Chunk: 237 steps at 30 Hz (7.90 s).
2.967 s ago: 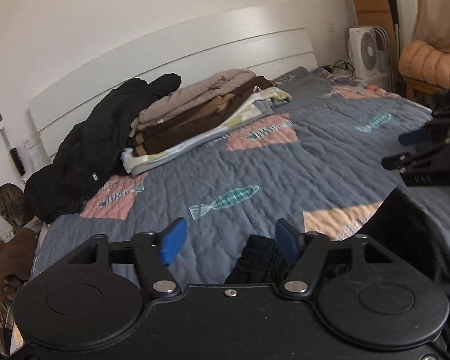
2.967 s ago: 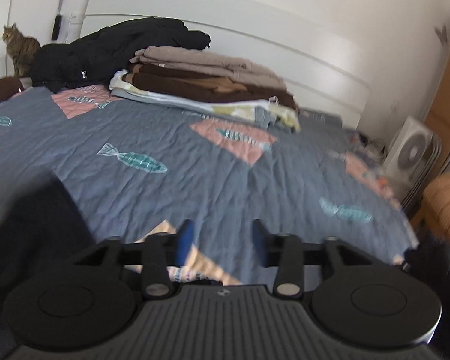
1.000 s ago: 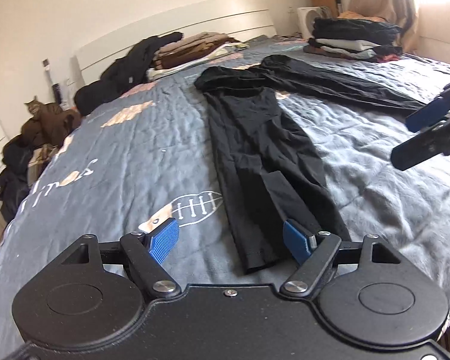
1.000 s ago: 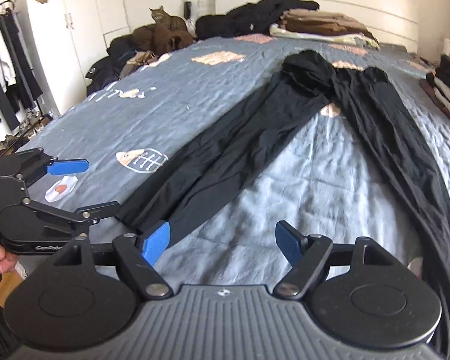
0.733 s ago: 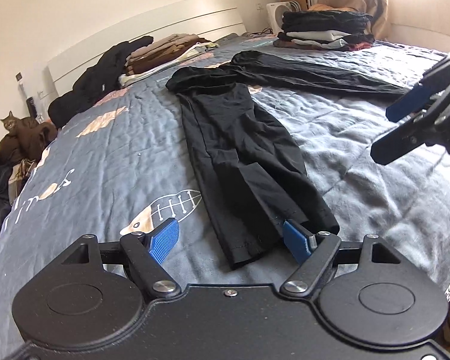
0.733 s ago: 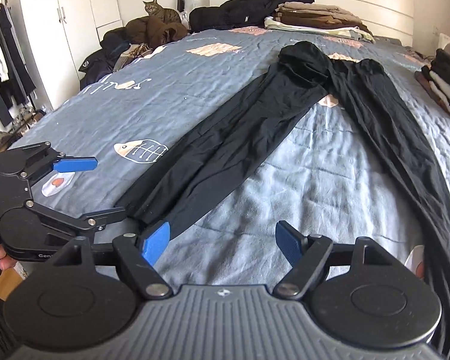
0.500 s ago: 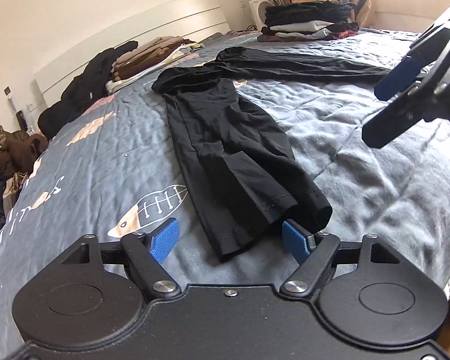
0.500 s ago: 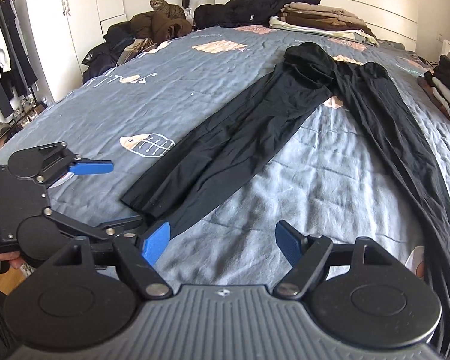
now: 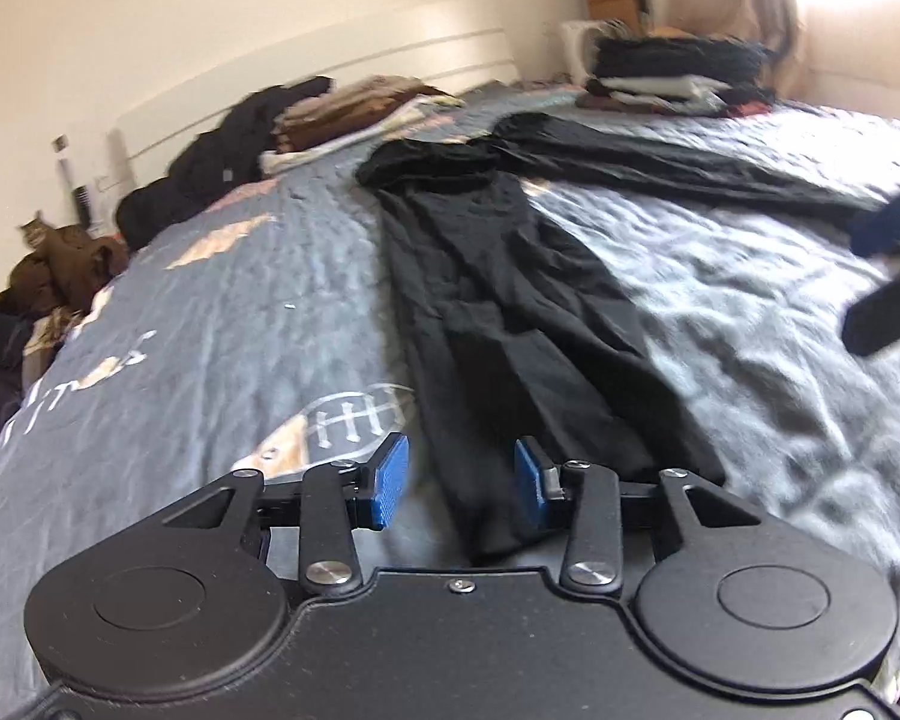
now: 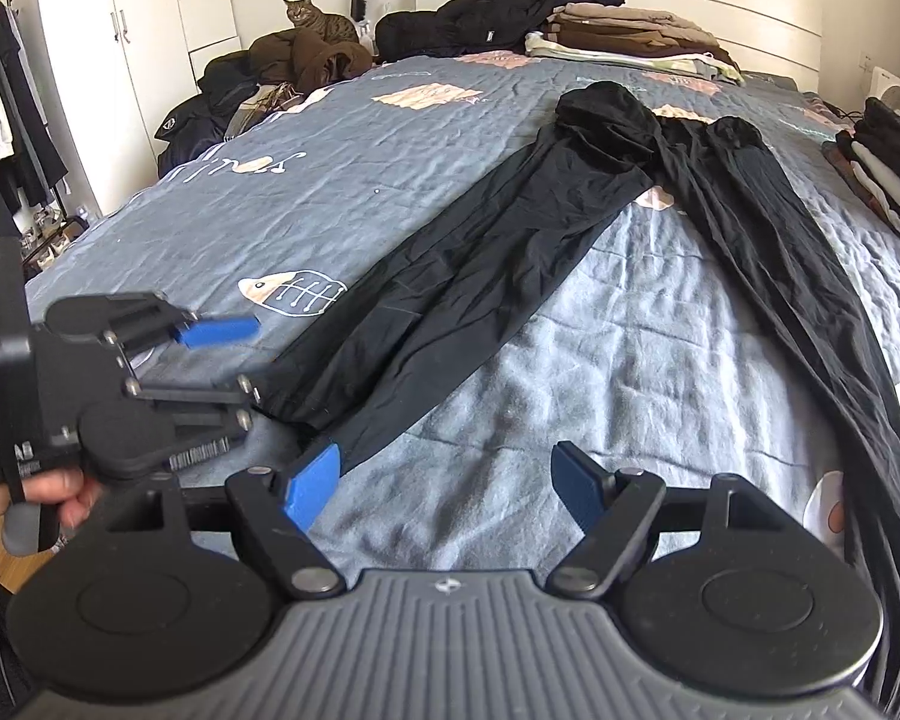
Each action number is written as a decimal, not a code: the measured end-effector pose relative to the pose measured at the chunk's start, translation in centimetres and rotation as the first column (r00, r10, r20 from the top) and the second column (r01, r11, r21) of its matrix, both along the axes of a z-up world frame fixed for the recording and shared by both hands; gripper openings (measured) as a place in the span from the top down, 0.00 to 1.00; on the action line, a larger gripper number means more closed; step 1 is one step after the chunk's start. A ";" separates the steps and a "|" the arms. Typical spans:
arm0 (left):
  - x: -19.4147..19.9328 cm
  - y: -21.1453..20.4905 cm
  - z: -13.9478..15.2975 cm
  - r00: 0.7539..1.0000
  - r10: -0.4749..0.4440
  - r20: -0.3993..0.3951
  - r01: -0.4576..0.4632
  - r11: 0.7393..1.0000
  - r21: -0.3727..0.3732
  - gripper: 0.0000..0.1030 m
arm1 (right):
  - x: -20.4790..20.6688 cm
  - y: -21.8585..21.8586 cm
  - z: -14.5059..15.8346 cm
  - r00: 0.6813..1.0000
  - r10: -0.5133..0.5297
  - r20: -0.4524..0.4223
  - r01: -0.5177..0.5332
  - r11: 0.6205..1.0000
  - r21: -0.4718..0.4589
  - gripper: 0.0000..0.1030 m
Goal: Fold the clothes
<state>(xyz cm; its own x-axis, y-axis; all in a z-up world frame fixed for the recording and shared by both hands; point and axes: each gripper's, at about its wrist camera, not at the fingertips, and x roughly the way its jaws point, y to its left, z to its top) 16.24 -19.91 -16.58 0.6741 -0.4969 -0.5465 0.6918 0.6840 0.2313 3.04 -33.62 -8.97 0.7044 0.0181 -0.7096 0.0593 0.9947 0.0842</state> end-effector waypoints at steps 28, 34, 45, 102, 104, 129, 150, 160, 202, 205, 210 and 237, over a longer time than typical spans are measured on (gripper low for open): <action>-1.7 -2.8 -1.1 0.992 -0.126 -0.005 0.126 0.991 0.053 0.94 | -0.3 -0.5 -0.2 1.000 -0.009 -0.005 0.009 1.000 0.022 0.25; -0.8 0.1 1.9 0.987 -0.091 -0.131 0.080 0.993 -0.091 0.99 | -0.2 -0.4 -0.3 1.000 -0.006 -0.006 0.007 1.000 0.023 0.25; -0.3 1.4 2.6 0.984 -0.069 -0.163 0.051 0.992 -0.111 1.00 | 1.4 2.7 -2.4 0.998 0.059 0.004 -0.059 0.998 -0.038 0.25; 1.9 0.2 0.5 0.976 -0.004 -0.217 -0.010 0.998 -0.065 0.97 | 3.2 7.1 -5.6 0.958 0.285 0.043 -0.245 0.885 -0.397 0.23; 2.0 0.3 0.6 0.976 0.001 -0.219 -0.016 0.997 -0.070 0.97 | 3.3 7.1 -5.4 0.955 0.294 0.049 -0.258 0.896 -0.361 0.23; 2.1 0.1 0.2 0.974 0.004 -0.225 -0.015 0.999 -0.048 0.97 | 2.8 6.6 -5.9 0.950 0.311 0.016 -0.275 0.863 -0.423 0.23; 2.2 0.1 0.3 0.974 0.004 -0.227 -0.015 0.999 -0.049 0.97 | 3.6 6.2 -5.4 0.946 0.323 0.003 -0.311 0.914 -0.262 0.97; -0.1 0.5 1.9 0.975 -0.062 -0.212 0.056 0.998 -0.030 0.97 | 1.4 3.1 -2.2 0.959 0.285 0.005 -0.284 0.956 -0.071 0.98; 2.6 1.1 0.6 0.982 0.067 -0.175 -0.072 0.997 -0.022 0.98 | 1.8 8.6 -5.1 0.954 0.293 0.065 -0.257 0.909 -0.328 0.27; 2.6 1.2 0.4 0.982 0.066 -0.179 -0.070 0.997 -0.015 0.98 | 1.5 9.8 -5.8 0.941 0.334 0.049 -0.277 0.846 -0.455 0.27; 2.7 1.4 0.4 0.979 0.067 -0.190 -0.072 0.997 -0.019 0.98 | 1.1 10.9 -7.2 0.913 0.409 -0.003 -0.319 0.707 -0.632 0.27; 2.8 1.1 0.4 0.975 0.062 -0.214 -0.068 0.998 -0.018 0.98 | 4.6 12.6 -8.9 0.856 0.501 -0.131 -0.405 0.490 -0.772 0.94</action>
